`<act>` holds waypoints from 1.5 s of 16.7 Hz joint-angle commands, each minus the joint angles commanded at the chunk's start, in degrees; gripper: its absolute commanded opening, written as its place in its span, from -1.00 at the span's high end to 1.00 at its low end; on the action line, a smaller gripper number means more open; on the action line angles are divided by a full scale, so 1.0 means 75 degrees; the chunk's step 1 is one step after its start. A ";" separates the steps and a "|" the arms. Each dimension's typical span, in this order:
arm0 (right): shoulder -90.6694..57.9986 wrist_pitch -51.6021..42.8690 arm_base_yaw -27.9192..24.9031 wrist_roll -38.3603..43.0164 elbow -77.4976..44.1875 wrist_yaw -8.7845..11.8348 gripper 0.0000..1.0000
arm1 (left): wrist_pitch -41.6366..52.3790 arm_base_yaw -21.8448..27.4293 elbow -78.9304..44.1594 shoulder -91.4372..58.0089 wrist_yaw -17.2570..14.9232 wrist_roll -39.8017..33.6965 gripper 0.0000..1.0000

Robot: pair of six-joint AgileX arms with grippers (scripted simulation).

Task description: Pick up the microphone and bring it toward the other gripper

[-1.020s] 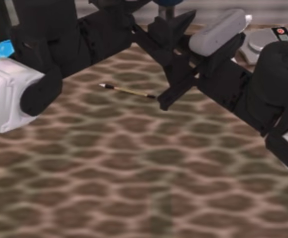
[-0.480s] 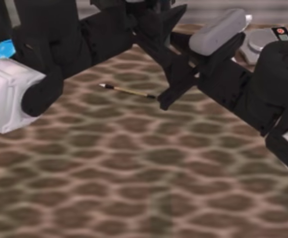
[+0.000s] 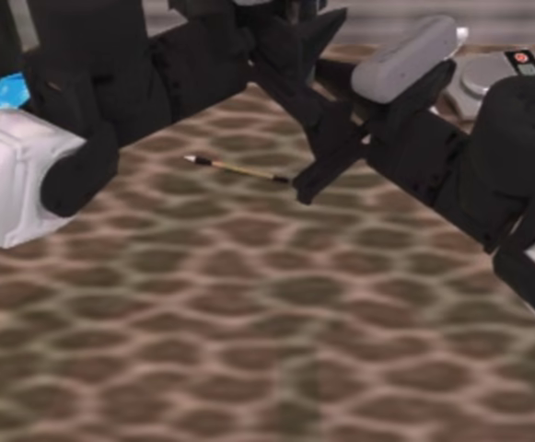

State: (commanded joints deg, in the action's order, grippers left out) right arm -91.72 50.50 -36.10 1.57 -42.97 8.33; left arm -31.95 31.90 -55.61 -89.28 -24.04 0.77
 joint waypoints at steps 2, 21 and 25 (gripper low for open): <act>0.0000 0.0000 0.0000 0.0000 0.0000 0.0000 0.70 | 0.0000 0.0000 0.0000 0.0000 0.0000 0.0000 1.00; 0.0000 0.0000 0.0000 0.0000 0.0000 0.0000 -1.00 | 0.0000 0.0000 0.0000 0.0000 0.0000 0.0000 1.00; 0.0316 -0.0048 0.0059 -0.0007 0.0303 0.0048 -1.00 | 0.0015 -0.0186 0.0094 0.0104 -0.0157 -0.0031 1.00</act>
State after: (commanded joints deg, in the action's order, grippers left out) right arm -89.35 50.14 -35.66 1.52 -40.70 8.69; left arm -31.83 30.50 -54.90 -88.50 -25.21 0.54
